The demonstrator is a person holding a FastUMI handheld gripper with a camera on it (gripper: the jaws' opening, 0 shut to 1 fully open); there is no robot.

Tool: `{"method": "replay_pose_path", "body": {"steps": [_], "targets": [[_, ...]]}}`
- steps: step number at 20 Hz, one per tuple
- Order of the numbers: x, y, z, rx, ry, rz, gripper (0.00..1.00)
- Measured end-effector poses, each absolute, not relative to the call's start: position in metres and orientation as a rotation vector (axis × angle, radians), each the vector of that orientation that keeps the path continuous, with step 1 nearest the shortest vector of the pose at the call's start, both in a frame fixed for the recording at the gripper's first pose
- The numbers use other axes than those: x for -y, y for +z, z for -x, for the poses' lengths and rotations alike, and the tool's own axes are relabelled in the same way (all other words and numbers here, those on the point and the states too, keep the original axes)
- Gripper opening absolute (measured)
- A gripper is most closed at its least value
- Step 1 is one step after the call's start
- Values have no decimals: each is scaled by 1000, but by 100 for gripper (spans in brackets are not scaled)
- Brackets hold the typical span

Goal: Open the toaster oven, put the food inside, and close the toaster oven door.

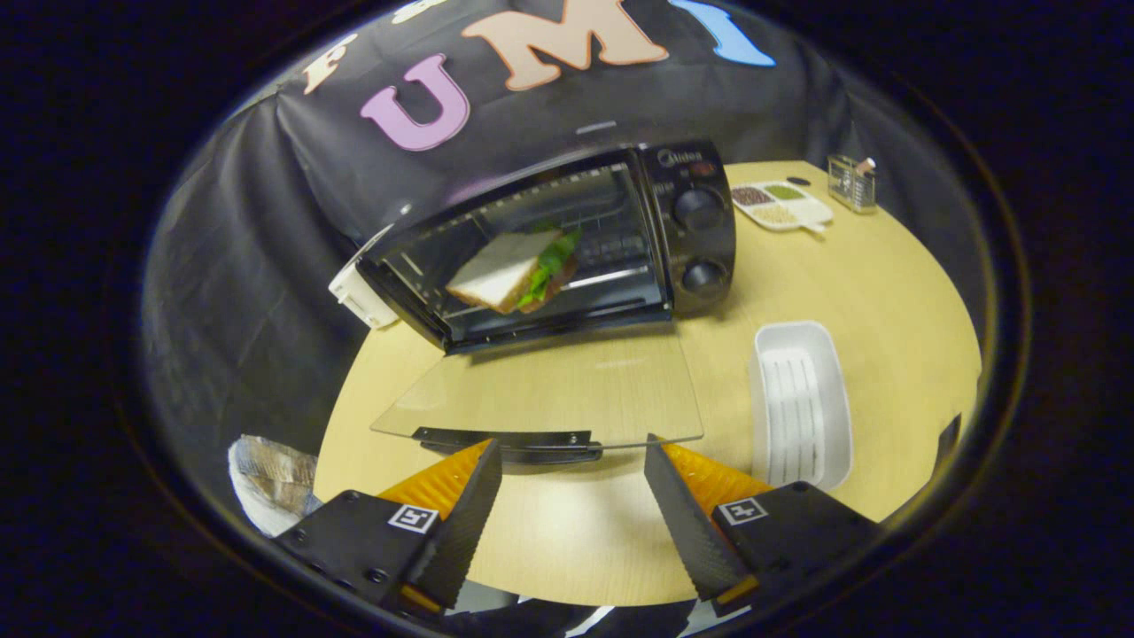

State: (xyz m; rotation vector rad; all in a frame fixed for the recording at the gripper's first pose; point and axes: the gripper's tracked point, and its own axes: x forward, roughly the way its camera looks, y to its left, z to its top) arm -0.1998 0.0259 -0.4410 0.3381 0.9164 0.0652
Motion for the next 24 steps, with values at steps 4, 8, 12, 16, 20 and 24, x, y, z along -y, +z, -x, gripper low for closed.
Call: {"method": "replay_pose_path", "body": {"steps": [4, 8, 12, 16, 20, 24], "targets": [[-20, -403, 161, -810, 78, -308, 98], [-11, -382, 127, -752, 66, -313, 98], [-5, -374, 101, -720, 46, -335, 98], [-2, -369, 83, -705, 36, -340, 98], [2, -367, 67, -691, 34, -334, 98], [3, -362, 64, -672, 35, -323, 98]]}}
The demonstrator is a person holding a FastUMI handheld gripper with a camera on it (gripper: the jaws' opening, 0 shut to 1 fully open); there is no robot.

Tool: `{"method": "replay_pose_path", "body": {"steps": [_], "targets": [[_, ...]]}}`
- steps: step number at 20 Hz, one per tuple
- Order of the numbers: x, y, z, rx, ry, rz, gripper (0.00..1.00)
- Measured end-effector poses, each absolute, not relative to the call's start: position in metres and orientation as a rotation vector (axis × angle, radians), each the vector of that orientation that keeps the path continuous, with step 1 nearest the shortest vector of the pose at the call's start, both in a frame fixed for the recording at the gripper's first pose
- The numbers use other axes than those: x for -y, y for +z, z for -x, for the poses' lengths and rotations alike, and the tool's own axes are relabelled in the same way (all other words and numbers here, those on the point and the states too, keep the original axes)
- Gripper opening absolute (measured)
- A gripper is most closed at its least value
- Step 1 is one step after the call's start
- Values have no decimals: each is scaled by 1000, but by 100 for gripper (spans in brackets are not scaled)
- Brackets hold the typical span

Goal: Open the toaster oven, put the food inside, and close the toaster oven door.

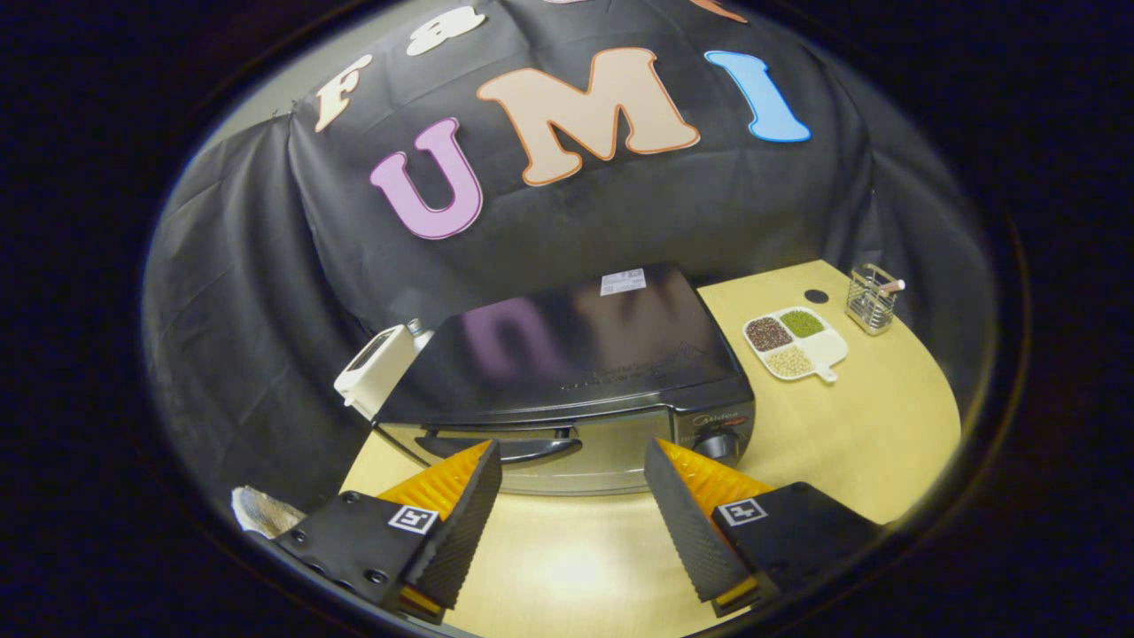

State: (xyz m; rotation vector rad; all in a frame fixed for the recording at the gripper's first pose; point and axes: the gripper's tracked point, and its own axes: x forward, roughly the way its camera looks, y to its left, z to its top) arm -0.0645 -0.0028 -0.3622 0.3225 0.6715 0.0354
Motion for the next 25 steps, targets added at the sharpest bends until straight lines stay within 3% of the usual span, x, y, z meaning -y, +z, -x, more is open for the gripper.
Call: {"method": "replay_pose_path", "body": {"steps": [7, 19, 25], "targets": [[19, -300, 50, -534, 21, -267, 98], [101, -43, 18, -130, -131, -111, 98], [132, 0, 25, -59, -166, -105, 98]]}}
